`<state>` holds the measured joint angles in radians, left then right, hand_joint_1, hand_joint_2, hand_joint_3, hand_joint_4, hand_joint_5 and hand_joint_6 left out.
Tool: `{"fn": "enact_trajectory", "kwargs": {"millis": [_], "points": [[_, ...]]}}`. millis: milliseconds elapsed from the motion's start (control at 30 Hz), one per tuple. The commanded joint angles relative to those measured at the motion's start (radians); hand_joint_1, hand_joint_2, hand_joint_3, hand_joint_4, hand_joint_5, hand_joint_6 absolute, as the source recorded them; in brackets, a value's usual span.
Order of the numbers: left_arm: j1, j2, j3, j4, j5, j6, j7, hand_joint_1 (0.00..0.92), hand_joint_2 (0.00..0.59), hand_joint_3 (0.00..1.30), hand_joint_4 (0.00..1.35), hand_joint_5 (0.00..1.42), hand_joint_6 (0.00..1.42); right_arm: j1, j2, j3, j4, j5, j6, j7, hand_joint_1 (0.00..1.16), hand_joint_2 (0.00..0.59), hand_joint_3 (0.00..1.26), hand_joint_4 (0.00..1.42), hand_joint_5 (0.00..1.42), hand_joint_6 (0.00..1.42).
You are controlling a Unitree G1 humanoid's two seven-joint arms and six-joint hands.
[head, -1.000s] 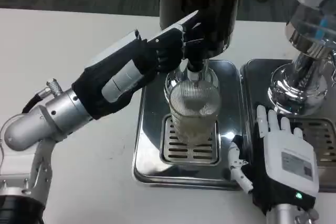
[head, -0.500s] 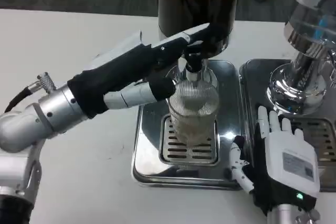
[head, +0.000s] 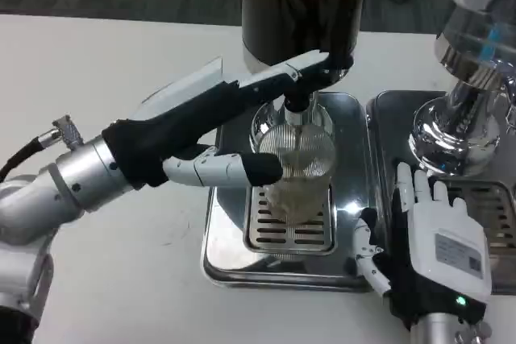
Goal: Grasp the cup under the faucet to collect the drink, then remove the cup.
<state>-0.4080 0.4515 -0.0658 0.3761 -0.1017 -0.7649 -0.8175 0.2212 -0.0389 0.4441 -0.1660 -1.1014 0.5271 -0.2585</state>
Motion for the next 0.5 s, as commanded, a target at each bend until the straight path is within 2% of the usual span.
{"fn": "enact_trajectory", "kwargs": {"millis": [33,267,300,400,500], "points": [[0.028,0.023,-0.046,-0.026,0.084,-0.054,0.021,0.000,0.066,0.08,0.00,0.11,0.07,-0.006,0.005,-0.009,0.007,0.015,0.000,-0.016,0.06,0.505,0.00,0.00,0.00,0.00],[0.036,0.048,-0.062,-0.037,0.138,-0.073,0.106,0.000,0.066,0.09,0.00,0.11,0.07,-0.004,0.007,-0.017,0.006,0.040,-0.006,-0.023,0.06,0.506,0.00,0.00,0.00,0.00],[0.038,0.051,-0.064,-0.038,0.138,-0.074,0.111,0.000,0.066,0.09,0.00,0.11,0.07,-0.003,0.007,-0.019,0.005,0.046,-0.008,-0.025,0.09,0.514,0.00,0.00,0.00,0.00],[0.042,0.057,-0.072,-0.038,0.140,-0.076,0.125,0.000,0.066,0.09,0.00,0.11,0.07,0.012,0.012,-0.038,-0.013,0.100,-0.043,-0.046,0.13,0.518,0.00,0.00,0.00,0.00],[0.042,0.060,-0.077,-0.033,0.141,-0.076,0.136,0.000,0.066,0.09,0.00,0.11,0.07,0.025,0.015,-0.068,-0.043,0.177,-0.093,-0.050,0.25,0.467,0.00,0.00,0.00,0.00]]}}
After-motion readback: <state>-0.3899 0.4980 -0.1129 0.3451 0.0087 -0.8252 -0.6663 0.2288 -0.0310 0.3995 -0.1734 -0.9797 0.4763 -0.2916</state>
